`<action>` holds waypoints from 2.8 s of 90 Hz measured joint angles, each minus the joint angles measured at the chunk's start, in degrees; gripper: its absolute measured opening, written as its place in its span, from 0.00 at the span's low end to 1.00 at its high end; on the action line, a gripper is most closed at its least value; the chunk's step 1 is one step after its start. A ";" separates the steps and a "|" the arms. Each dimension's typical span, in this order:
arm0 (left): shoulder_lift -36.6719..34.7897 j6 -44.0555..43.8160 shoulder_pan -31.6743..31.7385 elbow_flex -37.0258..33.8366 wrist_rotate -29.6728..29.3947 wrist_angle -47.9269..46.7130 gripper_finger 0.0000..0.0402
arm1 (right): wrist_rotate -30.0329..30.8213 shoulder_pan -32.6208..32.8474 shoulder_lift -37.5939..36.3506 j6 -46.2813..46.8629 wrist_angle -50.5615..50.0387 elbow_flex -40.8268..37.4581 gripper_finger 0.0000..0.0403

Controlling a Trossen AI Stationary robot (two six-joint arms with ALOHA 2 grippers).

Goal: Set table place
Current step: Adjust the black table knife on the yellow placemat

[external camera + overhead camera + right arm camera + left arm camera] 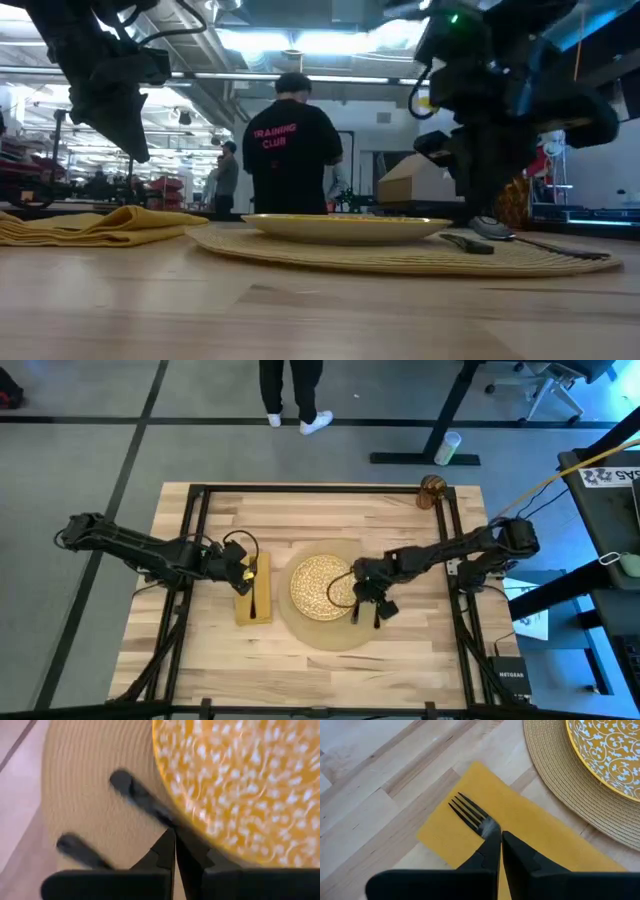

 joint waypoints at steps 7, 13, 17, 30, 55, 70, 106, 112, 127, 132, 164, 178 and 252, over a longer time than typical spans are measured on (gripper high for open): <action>0.01 -0.01 0.00 0.00 0.00 0.01 0.00 | 1.50 1.25 0.57 1.55 3.43 0.02 0.00; 0.00 -0.09 0.00 0.00 0.00 0.01 0.00 | 2.23 2.18 1.77 2.62 5.21 0.02 0.00; 0.00 -0.09 0.01 0.00 0.00 0.02 0.00 | 2.37 2.71 2.78 3.00 5.95 0.02 0.00; 0.02 -0.11 -0.01 0.00 0.00 0.02 0.00 | 2.36 4.14 5.45 4.23 6.73 0.09 0.00; 0.00 -0.11 -0.01 0.00 0.00 0.02 0.00 | 2.38 4.69 6.05 5.54 6.65 -0.04 0.00; 0.00 -0.11 -0.01 0.00 0.00 0.02 0.00 | 2.37 4.69 6.05 5.57 6.90 -0.04 0.00; 0.01 0.03 -0.01 0.00 0.00 0.02 0.00 | 2.36 4.69 6.03 5.50 4.12 0.02 0.00; 0.01 0.04 -0.01 0.00 0.00 0.02 0.00 | 2.34 4.69 6.01 5.50 3.63 0.06 0.00; 0.01 0.04 -0.01 0.00 0.00 0.02 0.00 | 1.46 4.68 6.01 5.54 3.33 0.07 0.00; 0.02 0.04 -0.01 0.00 0.00 0.02 0.00 | 1.31 4.66 5.99 5.54 3.18 0.07 0.00; 0.01 0.04 -0.01 0.00 0.00 0.02 0.00 | -0.32 4.66 5.84 5.58 0.39 0.13 0.00; 0.01 0.05 -0.01 0.00 0.02 0.02 0.00 | -1.29 4.66 5.84 5.55 0.13 0.11 0.00; 0.02 0.09 0.01 0.00 0.02 0.00 0.00 | -4.26 4.66 5.86 4.91 -3.26 0.09 0.00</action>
